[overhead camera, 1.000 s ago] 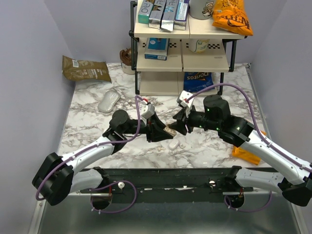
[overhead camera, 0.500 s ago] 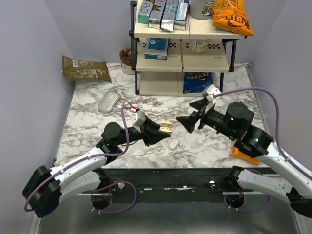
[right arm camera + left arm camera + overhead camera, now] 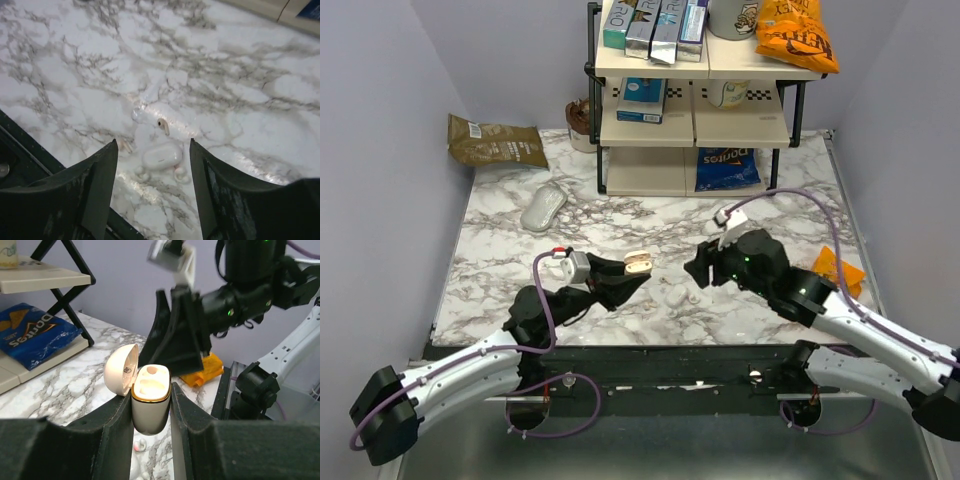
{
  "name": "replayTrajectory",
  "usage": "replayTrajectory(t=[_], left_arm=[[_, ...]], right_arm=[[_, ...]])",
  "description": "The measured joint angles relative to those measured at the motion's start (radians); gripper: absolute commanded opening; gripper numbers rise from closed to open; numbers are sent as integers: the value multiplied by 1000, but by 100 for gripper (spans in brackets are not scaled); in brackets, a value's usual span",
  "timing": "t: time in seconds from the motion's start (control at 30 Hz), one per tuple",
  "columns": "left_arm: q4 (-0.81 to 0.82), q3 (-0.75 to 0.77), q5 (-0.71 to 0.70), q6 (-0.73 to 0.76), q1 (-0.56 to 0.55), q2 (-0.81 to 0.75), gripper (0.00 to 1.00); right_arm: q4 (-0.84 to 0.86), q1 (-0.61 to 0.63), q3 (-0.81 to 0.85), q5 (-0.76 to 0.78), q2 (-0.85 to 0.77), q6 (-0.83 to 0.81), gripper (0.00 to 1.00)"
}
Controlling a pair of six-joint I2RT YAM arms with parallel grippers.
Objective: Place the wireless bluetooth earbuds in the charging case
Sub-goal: Pick up the right earbud from the center of the board.
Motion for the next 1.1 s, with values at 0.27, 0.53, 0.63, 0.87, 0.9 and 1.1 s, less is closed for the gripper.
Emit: replayTrajectory(t=[0.27, 0.53, 0.63, 0.87, 0.9, 1.1], left_arm=[[-32, -47, -39, -2, -4, -81, 0], [-88, -79, -88, -8, -7, -182, 0], [-108, -82, -104, -11, -11, -214, 0], [-141, -95, -140, -26, -18, -273, 0], [-147, -98, -145, -28, -19, -278, 0], [-168, -102, -156, -32, -24, -287, 0]], right_arm=[[21, 0, -10, -114, 249, 24, 62], [36, 0, 96, -147, 503, -1, 64], [42, 0, 113, -150, 555, -11, 64], [52, 0, 162, -145, 652, -27, 64], [55, 0, 173, -142, 672, -31, 64], [56, 0, 210, -122, 752, -50, 61]])
